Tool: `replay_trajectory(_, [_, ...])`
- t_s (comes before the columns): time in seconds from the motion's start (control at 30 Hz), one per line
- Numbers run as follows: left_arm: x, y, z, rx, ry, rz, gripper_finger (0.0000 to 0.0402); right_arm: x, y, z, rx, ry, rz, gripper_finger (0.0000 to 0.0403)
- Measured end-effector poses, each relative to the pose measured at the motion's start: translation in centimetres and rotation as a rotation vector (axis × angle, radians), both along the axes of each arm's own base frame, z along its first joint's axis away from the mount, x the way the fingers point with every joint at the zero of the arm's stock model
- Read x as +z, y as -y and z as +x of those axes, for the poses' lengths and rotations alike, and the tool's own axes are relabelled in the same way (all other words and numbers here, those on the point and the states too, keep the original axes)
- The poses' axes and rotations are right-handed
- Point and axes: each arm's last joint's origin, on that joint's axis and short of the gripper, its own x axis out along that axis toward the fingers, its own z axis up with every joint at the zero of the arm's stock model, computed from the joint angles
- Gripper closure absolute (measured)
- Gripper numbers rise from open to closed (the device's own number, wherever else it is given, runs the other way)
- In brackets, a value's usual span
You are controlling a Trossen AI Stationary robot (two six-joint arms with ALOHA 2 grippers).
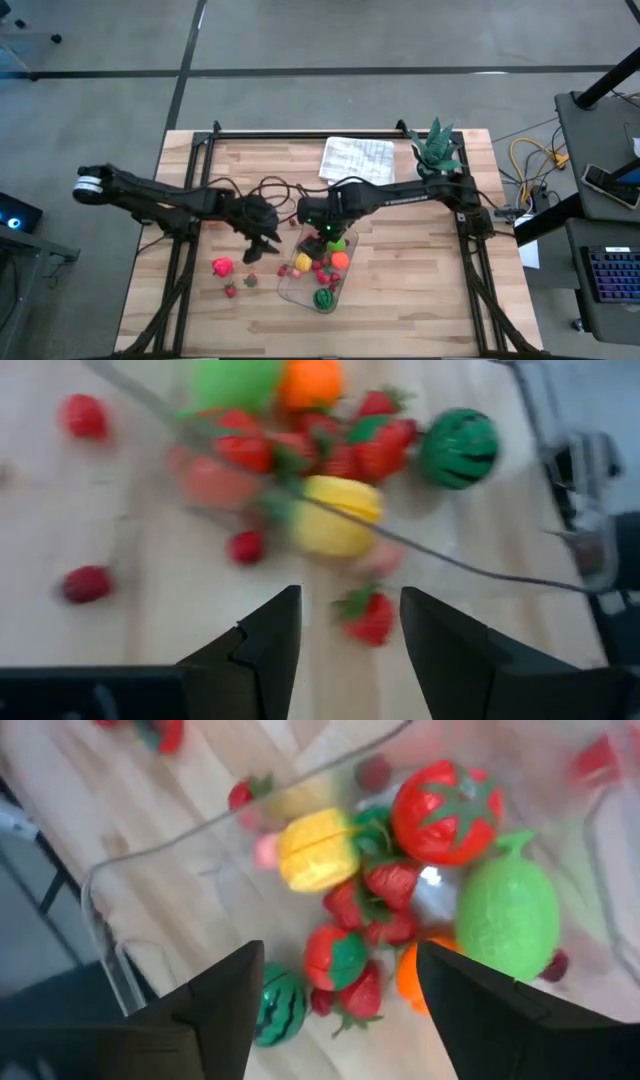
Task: Pick and placing Produce into tupperware
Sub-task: Put the pink peach into the transparent bin
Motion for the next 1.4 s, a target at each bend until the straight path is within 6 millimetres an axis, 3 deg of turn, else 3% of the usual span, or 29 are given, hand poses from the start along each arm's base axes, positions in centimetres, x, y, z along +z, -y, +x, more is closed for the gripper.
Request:
replay_trajectory(0.2, [-0.7,2.6,0.8,0.06,-0.02,-0.015,0.0244,2.0,-0.7,-0.1,0.027,0.07,-0.057,0.0152])
replay_trajectory(0.5, [-4.3,7.1,3.8,0.084,-0.08,-0.141,0.0244,3.4,-3.2,-0.7,0.074,0.107,-0.096,0.016])
replay_trajectory(0.63, [-3.6,9.4,5.3,0.055,-0.05,-0.19,0.0244,4.0,-4.8,-1.4,0.099,0.117,-0.108,0.0161])
replay_trajectory(0.8, [-3.0,11.1,5.7,0.029,-0.09,-0.148,0.0244,4.1,-6.8,-2.8,0.102,0.065,-0.206,0.0161])
replay_trajectory(1.03, [-1.5,8.9,3.1,0.141,-0.259,0.005,0.0244,4.8,-7.3,-4.4,0.061,0.015,-0.276,0.0161])
replay_trajectory(1.4, [1.2,2.5,-6.0,0.581,-0.715,0.401,0.0244,6.6,-6.4,-5.6,0.009,0.048,-0.38,0.0161])
